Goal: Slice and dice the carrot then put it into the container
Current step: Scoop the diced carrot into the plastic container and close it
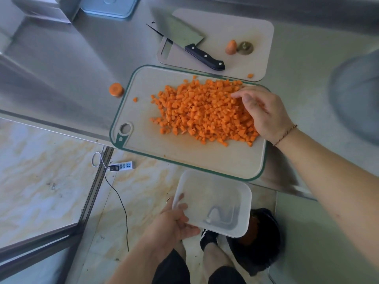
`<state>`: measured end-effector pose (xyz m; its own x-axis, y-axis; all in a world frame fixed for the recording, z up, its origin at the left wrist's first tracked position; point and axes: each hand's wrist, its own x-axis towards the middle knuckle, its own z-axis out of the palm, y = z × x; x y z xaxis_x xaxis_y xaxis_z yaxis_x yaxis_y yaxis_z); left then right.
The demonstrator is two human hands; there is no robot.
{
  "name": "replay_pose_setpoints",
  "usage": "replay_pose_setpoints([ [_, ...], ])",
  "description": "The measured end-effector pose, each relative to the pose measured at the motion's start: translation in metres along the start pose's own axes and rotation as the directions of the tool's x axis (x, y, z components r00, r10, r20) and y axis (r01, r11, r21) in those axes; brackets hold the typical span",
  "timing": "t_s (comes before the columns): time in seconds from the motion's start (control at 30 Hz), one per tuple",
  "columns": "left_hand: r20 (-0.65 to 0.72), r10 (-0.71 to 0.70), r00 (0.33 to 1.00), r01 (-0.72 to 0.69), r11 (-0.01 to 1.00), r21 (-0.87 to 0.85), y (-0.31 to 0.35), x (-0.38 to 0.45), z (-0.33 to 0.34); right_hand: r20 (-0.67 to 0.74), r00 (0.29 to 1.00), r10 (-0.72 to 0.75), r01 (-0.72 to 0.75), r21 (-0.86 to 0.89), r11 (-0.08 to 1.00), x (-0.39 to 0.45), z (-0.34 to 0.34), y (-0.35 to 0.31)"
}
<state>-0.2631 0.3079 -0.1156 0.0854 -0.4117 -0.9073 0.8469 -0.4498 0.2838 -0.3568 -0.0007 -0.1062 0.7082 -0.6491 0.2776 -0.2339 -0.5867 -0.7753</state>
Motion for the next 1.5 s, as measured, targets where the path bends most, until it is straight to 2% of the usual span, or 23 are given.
replay_pose_setpoints([
  [0.17, 0.023, 0.005, 1.000, -0.005, 1.000, -0.001, 0.003, -0.002, -0.002, -0.106, 0.993, -0.044, 0.050, 0.063, 0.997, 0.009, -0.002, 0.000],
  [0.23, 0.037, -0.003, 0.999, 0.004, 1.000, -0.019, 0.005, -0.003, -0.002, -0.114, 0.993, -0.009, 0.020, 0.096, 0.995, 0.017, -0.003, 0.002],
  [0.37, 0.052, -0.015, 0.999, 0.018, 0.998, -0.053, 0.006, -0.002, -0.001, 0.016, 0.995, 0.101, -0.101, 0.069, 0.992, 0.027, -0.006, 0.008],
  [0.47, 0.053, -0.017, 0.998, 0.020, 0.999, -0.045, 0.005, -0.001, -0.003, 0.133, 0.990, 0.041, -0.040, -0.008, 0.999, 0.025, -0.003, 0.009],
  [0.53, 0.049, -0.017, 0.999, 0.019, 0.999, -0.041, 0.005, 0.000, -0.003, 0.153, 0.988, 0.013, -0.012, -0.005, 1.000, 0.023, -0.001, 0.006],
  [0.8, 0.056, -0.029, 0.998, 0.034, 0.995, -0.092, 0.006, 0.000, -0.002, 0.088, 0.993, 0.082, -0.089, 0.085, 0.992, 0.012, 0.001, -0.002],
  [1.0, 0.064, -0.033, 0.997, 0.039, 0.994, -0.099, 0.006, -0.001, 0.001, -0.012, 0.992, 0.123, -0.121, 0.133, 0.984, -0.004, 0.008, -0.010],
  [1.5, 0.094, -0.037, 0.995, 0.049, 0.991, -0.124, 0.006, -0.003, -0.004, -0.049, 0.984, 0.174, -0.164, 0.151, 0.975, -0.045, 0.028, -0.042],
])
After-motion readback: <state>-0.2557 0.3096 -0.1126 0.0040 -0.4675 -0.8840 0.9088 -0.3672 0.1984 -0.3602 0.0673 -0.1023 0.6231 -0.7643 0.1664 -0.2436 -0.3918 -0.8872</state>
